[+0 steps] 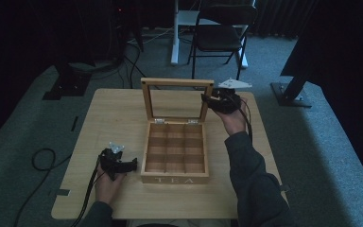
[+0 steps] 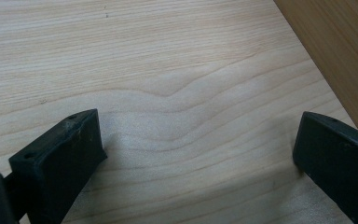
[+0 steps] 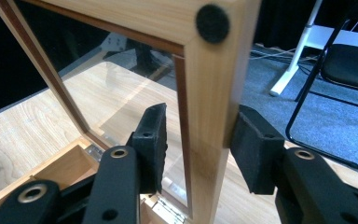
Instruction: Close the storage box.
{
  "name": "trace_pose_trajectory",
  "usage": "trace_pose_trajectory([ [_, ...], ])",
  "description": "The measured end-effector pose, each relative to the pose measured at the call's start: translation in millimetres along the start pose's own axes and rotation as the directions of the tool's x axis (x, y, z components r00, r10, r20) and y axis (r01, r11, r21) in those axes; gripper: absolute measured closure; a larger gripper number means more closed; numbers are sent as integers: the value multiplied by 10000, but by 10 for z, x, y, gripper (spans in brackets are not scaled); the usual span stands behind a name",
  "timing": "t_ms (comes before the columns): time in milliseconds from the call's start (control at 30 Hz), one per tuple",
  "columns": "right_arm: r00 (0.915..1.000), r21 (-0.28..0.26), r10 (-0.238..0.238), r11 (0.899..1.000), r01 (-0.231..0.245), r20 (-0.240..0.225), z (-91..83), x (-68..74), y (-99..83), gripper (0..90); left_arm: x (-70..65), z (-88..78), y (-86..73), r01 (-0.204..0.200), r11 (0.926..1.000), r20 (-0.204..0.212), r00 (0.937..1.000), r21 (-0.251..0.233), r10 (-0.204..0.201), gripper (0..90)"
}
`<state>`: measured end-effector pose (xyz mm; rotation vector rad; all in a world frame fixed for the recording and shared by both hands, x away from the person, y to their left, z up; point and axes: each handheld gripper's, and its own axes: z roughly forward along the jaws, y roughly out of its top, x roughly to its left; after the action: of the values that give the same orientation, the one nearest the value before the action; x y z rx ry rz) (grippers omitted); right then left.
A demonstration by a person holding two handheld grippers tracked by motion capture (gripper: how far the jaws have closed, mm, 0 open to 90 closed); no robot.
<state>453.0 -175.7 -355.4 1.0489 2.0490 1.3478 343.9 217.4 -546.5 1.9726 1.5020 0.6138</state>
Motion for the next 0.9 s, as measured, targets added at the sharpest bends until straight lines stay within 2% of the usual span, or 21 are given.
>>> trace_pose_trajectory([
  [433,9996,-2,-286,9996,286,2,-90,89,16,562,0,0,0,-7,10000,-2,10000,4,7,16],
  [900,9985,-371,-549,9978,545,-89,-290,148,30,564,1,-1,1,-11,10000,4,10000,21,11,16],
])
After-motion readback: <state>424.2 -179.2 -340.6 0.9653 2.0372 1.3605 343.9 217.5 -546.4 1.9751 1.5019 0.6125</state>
